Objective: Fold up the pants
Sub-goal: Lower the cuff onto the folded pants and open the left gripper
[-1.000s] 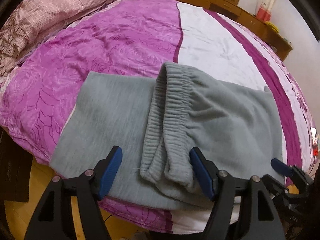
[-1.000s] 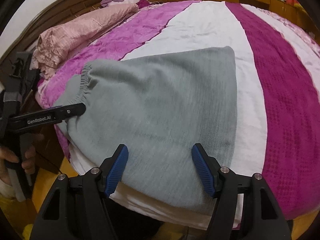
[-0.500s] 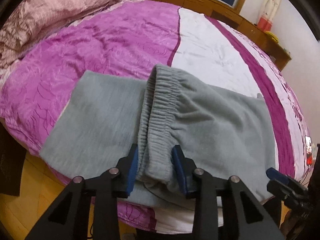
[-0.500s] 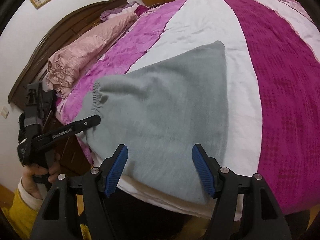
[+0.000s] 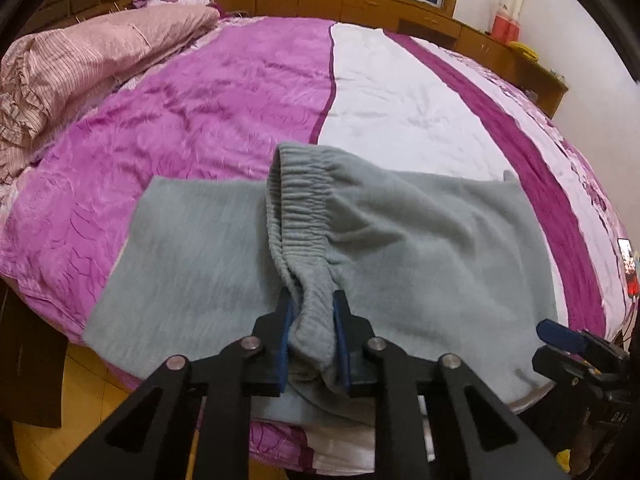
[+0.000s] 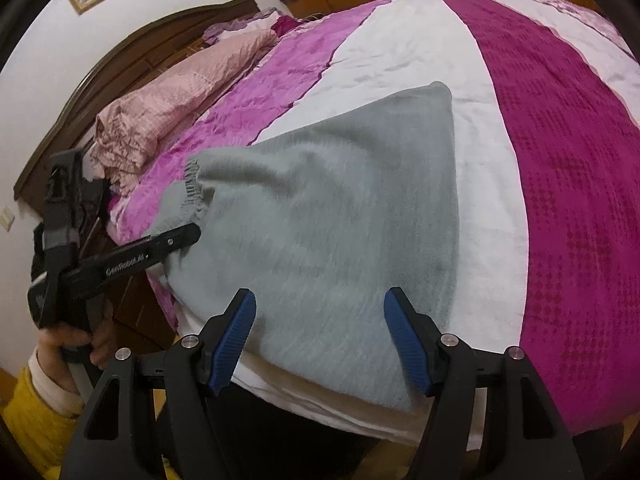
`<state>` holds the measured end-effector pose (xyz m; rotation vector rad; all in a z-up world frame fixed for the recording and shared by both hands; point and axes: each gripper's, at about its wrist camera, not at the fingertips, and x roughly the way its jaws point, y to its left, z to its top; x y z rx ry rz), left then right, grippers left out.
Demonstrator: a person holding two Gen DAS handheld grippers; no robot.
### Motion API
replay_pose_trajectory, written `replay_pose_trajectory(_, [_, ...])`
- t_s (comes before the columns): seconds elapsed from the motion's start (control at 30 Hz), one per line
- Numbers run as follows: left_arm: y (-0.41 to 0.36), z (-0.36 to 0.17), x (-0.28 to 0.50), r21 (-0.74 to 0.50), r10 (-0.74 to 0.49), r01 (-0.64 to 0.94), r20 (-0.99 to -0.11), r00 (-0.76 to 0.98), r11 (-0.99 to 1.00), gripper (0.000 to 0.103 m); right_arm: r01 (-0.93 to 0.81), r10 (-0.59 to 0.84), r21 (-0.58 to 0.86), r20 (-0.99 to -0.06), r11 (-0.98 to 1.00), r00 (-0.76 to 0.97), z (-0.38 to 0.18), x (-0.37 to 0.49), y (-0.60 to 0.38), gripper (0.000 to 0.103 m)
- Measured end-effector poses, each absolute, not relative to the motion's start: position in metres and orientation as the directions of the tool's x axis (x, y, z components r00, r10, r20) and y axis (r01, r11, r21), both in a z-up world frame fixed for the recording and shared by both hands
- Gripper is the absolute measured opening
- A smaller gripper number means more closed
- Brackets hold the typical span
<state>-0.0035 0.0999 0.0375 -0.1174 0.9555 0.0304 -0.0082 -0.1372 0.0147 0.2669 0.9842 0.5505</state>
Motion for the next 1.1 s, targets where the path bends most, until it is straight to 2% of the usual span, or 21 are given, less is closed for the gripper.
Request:
replay_pose_trajectory(0.23, [0.094,0.049,-0.005,-0.076,-0.013,-0.078,-0.792,0.611,0.994,0.018,-0.275,0.585,0.518,-0.676,0.810,0.448,0.025,-0.011,-0.149,0.061])
replay_pose_trajectory(0.47, [0.091,0.068,-0.014,-0.099,-0.041,-0.052,-0.756,0.653,0.994,0.018,-0.278,0.564,0.494,-0.666,0.824,0.489,0.038,-0.018,-0.152,0.061])
replay_pose_trajectory(0.77, [0.073,0.115,-0.017,-0.142,-0.168,0.096,-0.695,0.699,0.985,0.018,-0.243,0.542,0.497,-0.649,0.833,0.534,0.048,-0.024,-0.162,0.061])
replay_pose_trajectory(1.1, [0.086,0.164,-0.017,-0.151,-0.198,0.131,-0.633,0.749,0.980,0.017,-0.262,0.549,0.495,-0.626,0.829,0.553,0.060,-0.034,-0.165,0.061])
